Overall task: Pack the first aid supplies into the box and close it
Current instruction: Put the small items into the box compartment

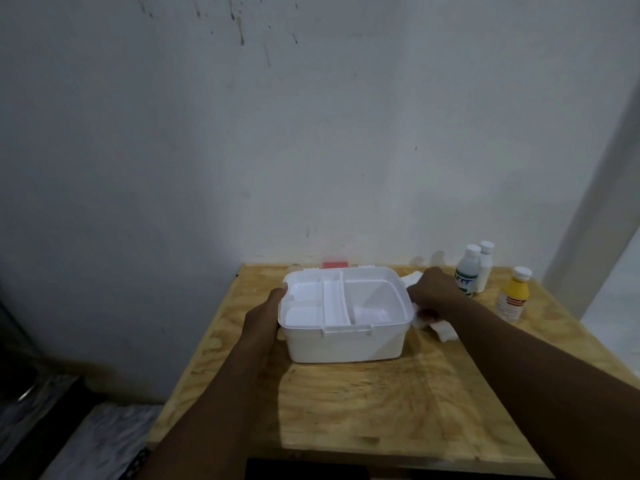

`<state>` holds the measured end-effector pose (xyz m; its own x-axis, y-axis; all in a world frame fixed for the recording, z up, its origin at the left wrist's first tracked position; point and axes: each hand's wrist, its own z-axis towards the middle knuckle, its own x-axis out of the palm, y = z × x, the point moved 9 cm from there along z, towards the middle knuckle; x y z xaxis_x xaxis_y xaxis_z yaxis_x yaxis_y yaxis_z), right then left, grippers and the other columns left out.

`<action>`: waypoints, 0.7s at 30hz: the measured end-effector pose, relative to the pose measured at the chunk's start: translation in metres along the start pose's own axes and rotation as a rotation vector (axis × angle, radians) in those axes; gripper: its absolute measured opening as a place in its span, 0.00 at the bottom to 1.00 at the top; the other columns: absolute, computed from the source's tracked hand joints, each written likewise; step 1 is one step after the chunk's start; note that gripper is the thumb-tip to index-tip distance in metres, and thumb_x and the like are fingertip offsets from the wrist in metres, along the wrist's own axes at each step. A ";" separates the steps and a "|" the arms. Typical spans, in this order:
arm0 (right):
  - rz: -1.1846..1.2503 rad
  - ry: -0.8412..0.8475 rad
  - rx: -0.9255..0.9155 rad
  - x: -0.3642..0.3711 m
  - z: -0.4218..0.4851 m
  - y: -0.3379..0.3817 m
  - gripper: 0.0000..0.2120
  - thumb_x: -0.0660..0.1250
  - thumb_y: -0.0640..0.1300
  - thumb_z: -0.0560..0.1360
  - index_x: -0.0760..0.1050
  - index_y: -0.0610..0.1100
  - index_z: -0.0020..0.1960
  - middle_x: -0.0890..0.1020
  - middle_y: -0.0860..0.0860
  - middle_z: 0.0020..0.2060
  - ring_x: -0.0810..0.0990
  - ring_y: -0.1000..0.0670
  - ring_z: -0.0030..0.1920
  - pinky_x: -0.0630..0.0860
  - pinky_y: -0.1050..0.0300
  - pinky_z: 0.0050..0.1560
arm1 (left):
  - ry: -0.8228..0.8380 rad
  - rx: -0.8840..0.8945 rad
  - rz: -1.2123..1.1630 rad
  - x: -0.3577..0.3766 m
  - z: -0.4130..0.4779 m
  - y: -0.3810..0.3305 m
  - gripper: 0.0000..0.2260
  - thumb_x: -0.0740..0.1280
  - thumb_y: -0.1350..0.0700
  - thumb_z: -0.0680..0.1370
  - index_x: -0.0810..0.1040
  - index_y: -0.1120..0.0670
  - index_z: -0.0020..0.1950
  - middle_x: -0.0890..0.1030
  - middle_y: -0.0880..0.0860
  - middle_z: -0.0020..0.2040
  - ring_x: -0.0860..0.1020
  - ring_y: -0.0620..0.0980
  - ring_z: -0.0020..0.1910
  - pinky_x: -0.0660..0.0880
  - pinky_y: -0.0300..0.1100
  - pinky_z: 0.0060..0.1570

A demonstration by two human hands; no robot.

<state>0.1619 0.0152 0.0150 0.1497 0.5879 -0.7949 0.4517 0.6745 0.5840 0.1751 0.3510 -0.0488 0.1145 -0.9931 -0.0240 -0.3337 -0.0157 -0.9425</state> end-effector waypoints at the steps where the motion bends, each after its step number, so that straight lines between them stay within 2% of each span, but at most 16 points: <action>1: -0.084 0.031 -0.028 0.003 -0.001 0.001 0.05 0.67 0.40 0.66 0.76 0.38 0.40 0.82 0.44 0.30 0.79 0.48 0.22 0.71 0.62 0.21 | 0.002 0.001 -0.003 0.000 0.000 0.000 0.31 0.68 0.32 0.66 0.82 0.52 0.59 0.85 0.54 0.55 0.82 0.56 0.53 0.79 0.53 0.58; 3: -0.212 0.106 -0.098 0.015 -0.005 0.003 0.11 0.60 0.37 0.56 0.75 0.41 0.37 0.80 0.47 0.26 0.78 0.50 0.21 0.68 0.65 0.19 | 0.006 0.004 -0.014 0.001 0.000 0.000 0.30 0.68 0.32 0.67 0.82 0.52 0.60 0.85 0.54 0.55 0.82 0.56 0.54 0.78 0.53 0.58; 5: -0.245 0.088 -0.123 0.021 -0.001 -0.003 0.10 0.61 0.38 0.59 0.75 0.42 0.39 0.80 0.46 0.28 0.78 0.50 0.23 0.69 0.65 0.20 | 0.015 0.006 -0.027 0.002 -0.002 -0.001 0.37 0.68 0.29 0.61 0.82 0.52 0.61 0.85 0.54 0.56 0.82 0.56 0.54 0.78 0.54 0.60; 7: -0.254 0.030 -0.123 0.022 0.006 -0.012 0.06 0.66 0.41 0.65 0.76 0.43 0.42 0.82 0.45 0.34 0.81 0.47 0.30 0.74 0.61 0.25 | 0.021 0.009 -0.026 0.002 -0.003 -0.001 0.41 0.67 0.28 0.57 0.82 0.51 0.62 0.85 0.54 0.56 0.82 0.56 0.55 0.78 0.54 0.59; 9: -0.241 0.048 -0.135 0.025 0.012 -0.015 0.12 0.68 0.49 0.63 0.73 0.44 0.43 0.81 0.48 0.37 0.83 0.47 0.36 0.74 0.59 0.29 | 0.029 0.010 -0.018 0.002 -0.005 -0.001 0.41 0.67 0.28 0.57 0.81 0.51 0.62 0.84 0.54 0.57 0.82 0.56 0.55 0.78 0.54 0.59; 10: -0.207 0.042 -0.138 0.023 0.014 -0.014 0.16 0.69 0.54 0.61 0.73 0.44 0.42 0.81 0.48 0.37 0.83 0.47 0.36 0.74 0.59 0.28 | 0.030 0.013 -0.017 0.002 -0.006 -0.002 0.40 0.67 0.28 0.58 0.81 0.51 0.62 0.84 0.54 0.57 0.82 0.56 0.55 0.78 0.54 0.59; 12: -0.047 -0.046 -0.109 0.001 0.007 -0.003 0.17 0.73 0.54 0.64 0.73 0.42 0.40 0.81 0.46 0.36 0.82 0.47 0.34 0.76 0.57 0.31 | 0.033 0.011 -0.017 0.003 -0.005 -0.001 0.37 0.68 0.29 0.62 0.82 0.51 0.62 0.85 0.54 0.57 0.82 0.56 0.55 0.78 0.55 0.60; 14: 0.107 -0.241 -0.121 -0.030 -0.003 0.015 0.14 0.72 0.49 0.67 0.75 0.40 0.43 0.82 0.44 0.40 0.81 0.44 0.41 0.78 0.53 0.40 | 0.028 0.011 -0.023 0.004 -0.003 0.000 0.31 0.68 0.31 0.68 0.82 0.52 0.61 0.85 0.54 0.57 0.82 0.56 0.55 0.77 0.55 0.61; 16: 0.274 -0.394 -0.195 -0.053 -0.020 0.039 0.15 0.70 0.50 0.67 0.75 0.43 0.50 0.82 0.45 0.46 0.80 0.43 0.48 0.77 0.51 0.48 | 0.022 0.015 -0.023 0.004 -0.001 0.001 0.30 0.68 0.32 0.70 0.82 0.52 0.62 0.84 0.55 0.57 0.81 0.57 0.55 0.77 0.55 0.61; 17: 0.350 -0.401 -0.261 -0.057 -0.033 0.055 0.15 0.69 0.51 0.67 0.75 0.45 0.50 0.83 0.47 0.46 0.81 0.44 0.48 0.78 0.50 0.50 | 0.018 0.017 -0.021 0.003 0.000 0.002 0.32 0.67 0.31 0.69 0.81 0.52 0.62 0.84 0.55 0.57 0.81 0.57 0.56 0.78 0.55 0.60; 19: 0.427 -0.296 -0.394 -0.046 -0.050 0.089 0.12 0.70 0.50 0.64 0.76 0.48 0.46 0.86 0.49 0.40 0.84 0.47 0.46 0.80 0.50 0.50 | 0.018 0.018 -0.024 0.003 0.002 0.003 0.33 0.68 0.31 0.68 0.81 0.53 0.63 0.84 0.55 0.58 0.81 0.57 0.56 0.78 0.55 0.60; 21: 0.327 -0.133 -0.495 -0.018 -0.067 0.118 0.10 0.73 0.48 0.64 0.78 0.47 0.44 0.86 0.52 0.36 0.84 0.50 0.43 0.80 0.54 0.48 | 0.014 0.017 -0.036 0.002 0.004 0.004 0.31 0.68 0.33 0.71 0.80 0.54 0.64 0.83 0.56 0.59 0.81 0.58 0.56 0.78 0.56 0.60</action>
<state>0.1533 0.1137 0.1093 0.3346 0.7607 -0.5562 -0.0940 0.6143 0.7835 0.1782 0.3490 -0.0540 0.1130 -0.9935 0.0149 -0.3135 -0.0499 -0.9483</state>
